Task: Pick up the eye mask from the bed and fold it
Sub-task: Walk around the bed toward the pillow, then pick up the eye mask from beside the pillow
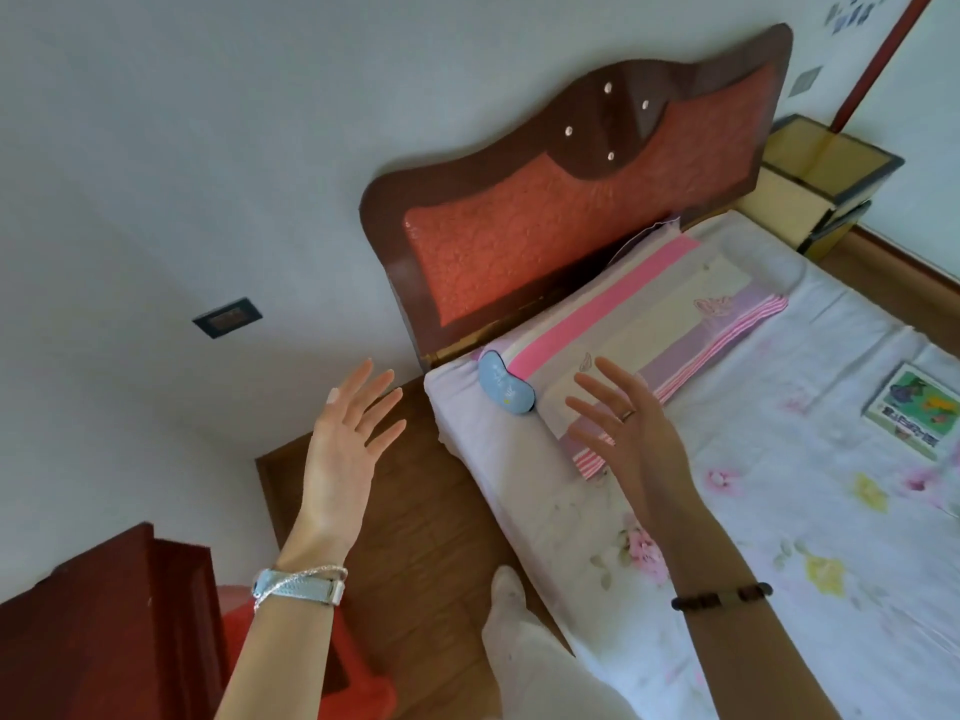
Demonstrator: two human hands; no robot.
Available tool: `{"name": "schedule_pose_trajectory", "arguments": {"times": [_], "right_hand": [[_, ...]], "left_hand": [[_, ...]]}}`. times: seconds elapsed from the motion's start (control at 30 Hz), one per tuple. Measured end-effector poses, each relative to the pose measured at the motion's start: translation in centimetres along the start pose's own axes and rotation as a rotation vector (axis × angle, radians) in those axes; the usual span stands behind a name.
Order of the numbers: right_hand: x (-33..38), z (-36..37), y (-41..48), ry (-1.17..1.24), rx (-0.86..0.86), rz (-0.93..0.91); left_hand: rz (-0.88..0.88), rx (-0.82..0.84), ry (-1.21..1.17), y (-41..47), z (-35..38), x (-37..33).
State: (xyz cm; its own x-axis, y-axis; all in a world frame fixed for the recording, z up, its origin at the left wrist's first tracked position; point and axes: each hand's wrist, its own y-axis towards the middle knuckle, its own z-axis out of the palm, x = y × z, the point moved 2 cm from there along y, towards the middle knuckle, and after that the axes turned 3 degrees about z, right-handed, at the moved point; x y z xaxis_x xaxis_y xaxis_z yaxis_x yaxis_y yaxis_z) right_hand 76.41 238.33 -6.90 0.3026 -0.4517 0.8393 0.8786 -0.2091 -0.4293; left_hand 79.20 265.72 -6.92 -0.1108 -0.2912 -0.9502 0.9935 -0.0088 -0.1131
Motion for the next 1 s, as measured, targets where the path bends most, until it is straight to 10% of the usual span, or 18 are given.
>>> {"name": "schedule_pose_trajectory", "arguments": {"times": [1.0], "right_hand": [[-9.0, 2.9, 24.1, 0.040, -0.529, 0.185]], "left_hand": [[-0.397, 0.337, 0.426, 33.4, -0.3, 16.4]]}}
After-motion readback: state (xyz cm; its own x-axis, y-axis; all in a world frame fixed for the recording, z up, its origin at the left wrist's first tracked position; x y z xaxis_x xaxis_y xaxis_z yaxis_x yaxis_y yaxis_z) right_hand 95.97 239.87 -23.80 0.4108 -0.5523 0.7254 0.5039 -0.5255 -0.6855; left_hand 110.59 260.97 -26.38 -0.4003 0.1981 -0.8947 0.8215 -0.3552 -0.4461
